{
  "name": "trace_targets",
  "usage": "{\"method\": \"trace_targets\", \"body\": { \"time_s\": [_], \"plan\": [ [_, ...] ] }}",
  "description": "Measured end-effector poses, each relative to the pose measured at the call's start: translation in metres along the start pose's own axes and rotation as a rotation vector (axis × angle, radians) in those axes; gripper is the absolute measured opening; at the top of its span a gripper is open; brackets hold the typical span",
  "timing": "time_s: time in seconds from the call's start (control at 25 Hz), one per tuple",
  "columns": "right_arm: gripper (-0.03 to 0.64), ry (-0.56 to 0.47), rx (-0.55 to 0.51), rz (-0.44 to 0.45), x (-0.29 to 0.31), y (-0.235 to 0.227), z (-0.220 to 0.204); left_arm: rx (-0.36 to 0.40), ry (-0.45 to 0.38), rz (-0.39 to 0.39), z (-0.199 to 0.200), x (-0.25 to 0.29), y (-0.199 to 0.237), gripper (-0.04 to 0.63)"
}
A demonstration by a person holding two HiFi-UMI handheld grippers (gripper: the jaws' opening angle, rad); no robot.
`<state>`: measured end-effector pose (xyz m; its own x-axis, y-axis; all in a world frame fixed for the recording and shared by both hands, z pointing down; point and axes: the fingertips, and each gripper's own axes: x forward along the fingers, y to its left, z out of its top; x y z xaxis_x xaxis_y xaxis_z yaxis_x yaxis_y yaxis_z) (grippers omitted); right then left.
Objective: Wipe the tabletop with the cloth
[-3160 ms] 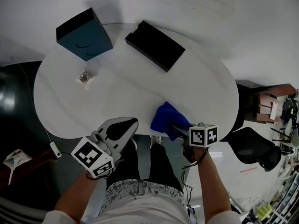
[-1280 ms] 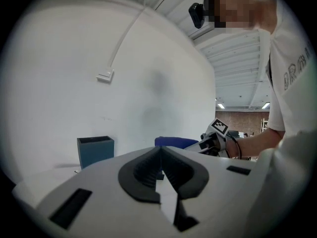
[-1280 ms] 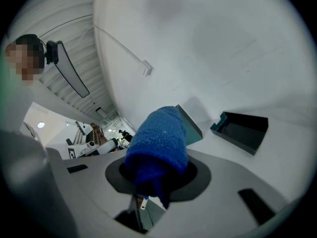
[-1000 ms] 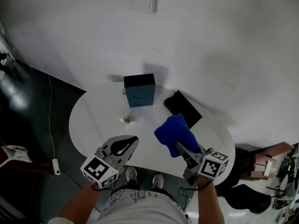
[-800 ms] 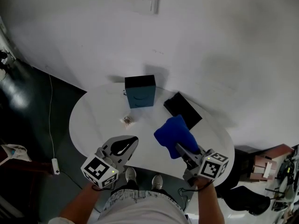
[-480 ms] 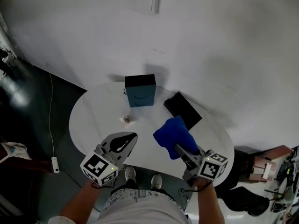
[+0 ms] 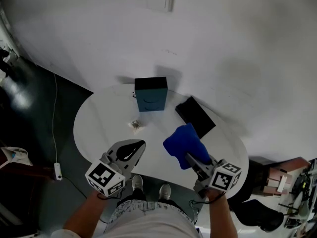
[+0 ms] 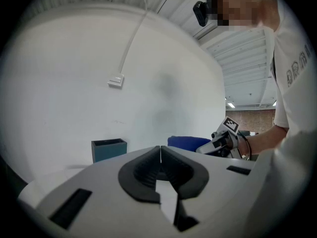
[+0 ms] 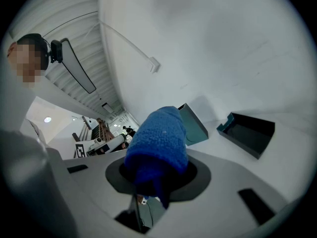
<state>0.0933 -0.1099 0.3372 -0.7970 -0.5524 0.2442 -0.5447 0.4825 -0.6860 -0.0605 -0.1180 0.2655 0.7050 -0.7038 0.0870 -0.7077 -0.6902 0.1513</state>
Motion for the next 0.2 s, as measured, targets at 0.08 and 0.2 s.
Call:
{"method": "trace_targets", "body": {
  "time_s": [0.08,0.2],
  "plan": [
    [0.112,0.010,-0.006,-0.002,0.0013,-0.0013,-0.0025,-0.006,0.003,0.001,-0.0022,-0.0013,0.0004,0.021],
    [0.112,0.038,-0.041,-0.013,0.0020,-0.0049,-0.0073,-0.014,-0.004,-0.005,-0.0070,-0.0039,0.0007,0.021]
  ]
}}
